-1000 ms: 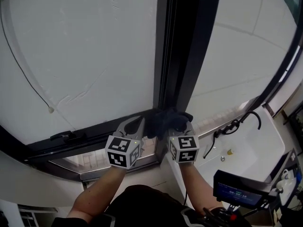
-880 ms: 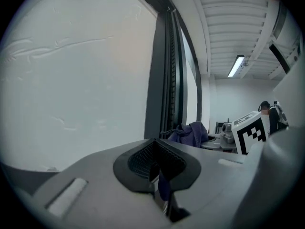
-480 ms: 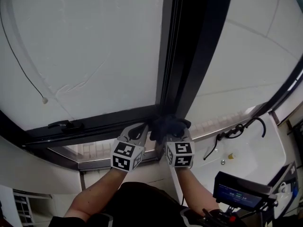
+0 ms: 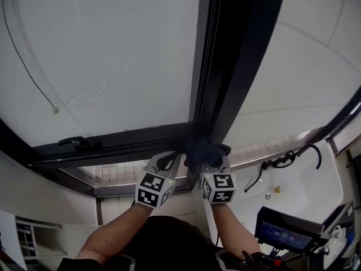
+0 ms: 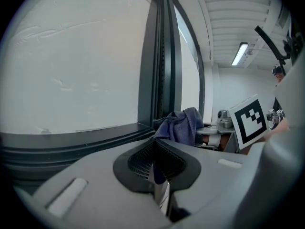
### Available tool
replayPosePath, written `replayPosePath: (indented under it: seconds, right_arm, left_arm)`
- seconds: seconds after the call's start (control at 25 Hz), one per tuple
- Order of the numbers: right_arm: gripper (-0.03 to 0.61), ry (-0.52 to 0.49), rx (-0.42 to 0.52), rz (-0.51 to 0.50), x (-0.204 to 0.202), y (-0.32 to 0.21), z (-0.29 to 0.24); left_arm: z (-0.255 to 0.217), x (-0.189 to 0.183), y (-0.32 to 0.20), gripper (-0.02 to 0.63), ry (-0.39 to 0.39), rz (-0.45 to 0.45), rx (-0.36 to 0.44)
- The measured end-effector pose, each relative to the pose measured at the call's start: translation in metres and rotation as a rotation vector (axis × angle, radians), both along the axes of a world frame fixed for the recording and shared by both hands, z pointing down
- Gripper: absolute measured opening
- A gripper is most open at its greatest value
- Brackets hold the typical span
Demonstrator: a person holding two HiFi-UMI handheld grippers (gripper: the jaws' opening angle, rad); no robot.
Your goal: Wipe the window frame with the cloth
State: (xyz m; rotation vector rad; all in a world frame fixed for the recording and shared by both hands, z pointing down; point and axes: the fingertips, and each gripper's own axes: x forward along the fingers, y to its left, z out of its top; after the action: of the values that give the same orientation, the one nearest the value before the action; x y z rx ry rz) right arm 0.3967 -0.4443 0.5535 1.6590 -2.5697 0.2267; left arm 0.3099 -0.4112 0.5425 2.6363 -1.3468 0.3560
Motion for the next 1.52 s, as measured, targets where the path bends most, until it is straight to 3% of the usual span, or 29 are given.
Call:
replayPosePath:
  seconds: [0.28,0.76,1.04,1.28,1.52]
  right_arm:
    - [0.049,-0.029,0.019,-0.027,0.011,0.009,-0.001]
    - [0.049,0.026,-0.009,-0.146,-0.009,-0.009,0.013]
    - [0.046,-0.006,-0.036,-0.092,-0.016,-0.008,0.015]
    - [0.046,-0.035,-0.063,-0.095,-0.05,0.0,0.018]
    - [0.046,-0.02,-0.078,-0.193,-0.099,0.012,0.016]
  left_arm:
    - [0.006,0.0,0.0,-0.006,0.002,-0.018,-0.017]
    - [0.002,-0.027,0.001,-0.006,0.013,-0.063,-0.017]
    - [0.004,-0.065,0.004,-0.006,0.022,-0.115,-0.032]
    - [0.006,-0.099,0.018,-0.006,0.044,-0.133,-0.036]
    - [0.004,-0.126,0.024,-0.006,0.057,-0.188,-0.043]
